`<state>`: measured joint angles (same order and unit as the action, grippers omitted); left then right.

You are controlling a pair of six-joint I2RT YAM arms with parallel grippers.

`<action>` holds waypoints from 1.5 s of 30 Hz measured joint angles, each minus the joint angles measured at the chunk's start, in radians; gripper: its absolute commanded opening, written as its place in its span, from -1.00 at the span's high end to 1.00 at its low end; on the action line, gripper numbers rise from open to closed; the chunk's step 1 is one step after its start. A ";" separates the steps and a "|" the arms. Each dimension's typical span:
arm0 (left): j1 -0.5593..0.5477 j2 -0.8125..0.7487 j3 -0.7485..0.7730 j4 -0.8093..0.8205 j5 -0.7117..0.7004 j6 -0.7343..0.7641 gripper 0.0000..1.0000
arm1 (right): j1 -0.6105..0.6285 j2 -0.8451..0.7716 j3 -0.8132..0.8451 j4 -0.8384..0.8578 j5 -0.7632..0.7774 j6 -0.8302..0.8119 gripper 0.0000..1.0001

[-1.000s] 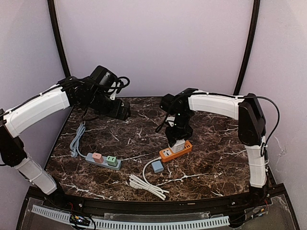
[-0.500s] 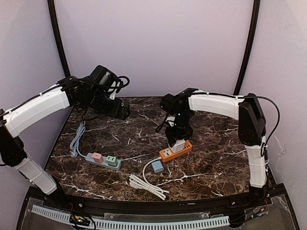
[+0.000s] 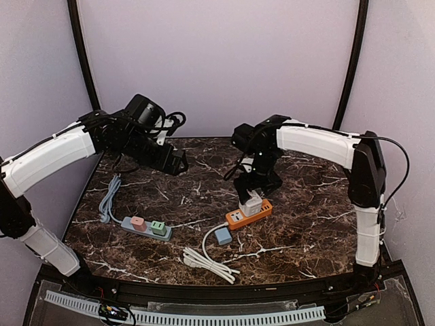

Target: Insert the plug

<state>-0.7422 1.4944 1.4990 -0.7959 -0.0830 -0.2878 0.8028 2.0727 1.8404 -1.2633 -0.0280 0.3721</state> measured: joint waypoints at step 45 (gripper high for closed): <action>-0.304 0.419 -0.125 0.254 0.224 0.334 -0.14 | -0.018 -0.546 -0.342 0.123 0.093 0.068 -0.76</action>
<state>-1.0458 1.9137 1.3743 -0.5415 0.1410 0.0460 0.7849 1.5269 1.4986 -1.1404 0.0650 0.4400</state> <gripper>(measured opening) 0.589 0.881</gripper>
